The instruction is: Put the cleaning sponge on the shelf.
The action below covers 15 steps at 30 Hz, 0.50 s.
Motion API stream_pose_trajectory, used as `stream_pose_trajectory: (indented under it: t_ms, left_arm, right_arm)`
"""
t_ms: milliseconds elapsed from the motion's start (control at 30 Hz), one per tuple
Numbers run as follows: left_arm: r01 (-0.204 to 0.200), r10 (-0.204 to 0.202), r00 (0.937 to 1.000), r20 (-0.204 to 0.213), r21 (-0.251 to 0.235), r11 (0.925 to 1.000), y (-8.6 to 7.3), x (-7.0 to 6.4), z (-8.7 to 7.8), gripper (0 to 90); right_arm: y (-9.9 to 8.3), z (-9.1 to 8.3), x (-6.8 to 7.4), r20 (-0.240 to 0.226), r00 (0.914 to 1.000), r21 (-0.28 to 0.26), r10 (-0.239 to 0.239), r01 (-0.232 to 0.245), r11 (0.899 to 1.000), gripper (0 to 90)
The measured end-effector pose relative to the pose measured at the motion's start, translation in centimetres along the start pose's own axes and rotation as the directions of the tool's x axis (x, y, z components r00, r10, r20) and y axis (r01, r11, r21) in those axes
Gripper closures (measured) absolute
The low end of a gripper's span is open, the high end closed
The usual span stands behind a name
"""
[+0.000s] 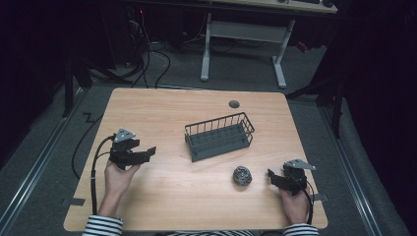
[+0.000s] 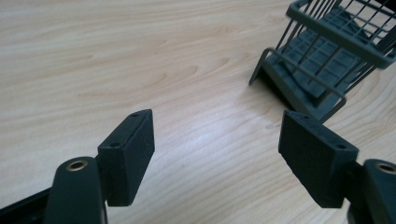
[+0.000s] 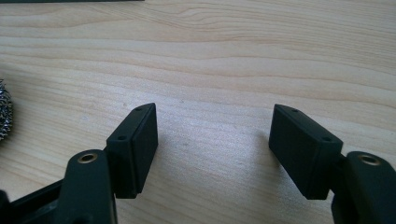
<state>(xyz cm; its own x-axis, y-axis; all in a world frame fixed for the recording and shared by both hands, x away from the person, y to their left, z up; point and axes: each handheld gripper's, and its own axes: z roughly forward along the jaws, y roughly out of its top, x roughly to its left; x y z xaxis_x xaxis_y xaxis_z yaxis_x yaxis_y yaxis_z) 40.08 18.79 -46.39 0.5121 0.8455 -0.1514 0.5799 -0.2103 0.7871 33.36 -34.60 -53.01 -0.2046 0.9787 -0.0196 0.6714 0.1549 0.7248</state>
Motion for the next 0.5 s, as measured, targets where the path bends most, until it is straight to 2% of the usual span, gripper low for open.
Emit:
stream_pose_trajectory:
  t_ms: [133,200,267,367,467,500]
  left_arm:
    - [0.019,-0.019,0.9998,-0.006,0.001,0.9998,-0.9,0.5,-0.2,27.2]
    - [0.037,-0.037,0.9992,-0.013,0.001,0.9993,-1.9,1.1,-0.4,27.1]
    - [0.037,-0.037,0.9991,-0.019,0.004,0.9993,-2.2,1.2,-0.5,27.0]
    - [0.063,-0.063,0.9978,-0.024,0.003,0.998,-3.3,1.7,-0.6,26.9]
    - [0.068,-0.068,0.9972,-0.03,0.006,0.9977,-3.7,1.9,-0.5,26.9]
    - [0.069,-0.068,0.9968,-0.043,0.022,0.9974,-4.4,2.1,-0.4,26.9]
  right_arm:
    - [0.0,0.0,0.0,-0.001,1.0,-0.001,-0.001,0.001,1.0,33.1]
    - [0.0,0.0,0.0,-0.001,1.0,-0.001,-0.001,0.001,1.0,33.1]
    - [0.0,0.0,0.0,-0.001,1.0,-0.001,-0.001,0.001,1.0,33.1]
    - [0.0,0.0,0.0,-0.001,1.0,-0.001,-0.001,0.001,1.0,33.1]
    - [0.0,0.0,0.0,0.0,1.0,0.0,0.0,0.0,1.0,33.1]
    - [0.0,0.0,0.0,-0.001,1.0,-0.001,-0.001,0.001,1.0,33.1]
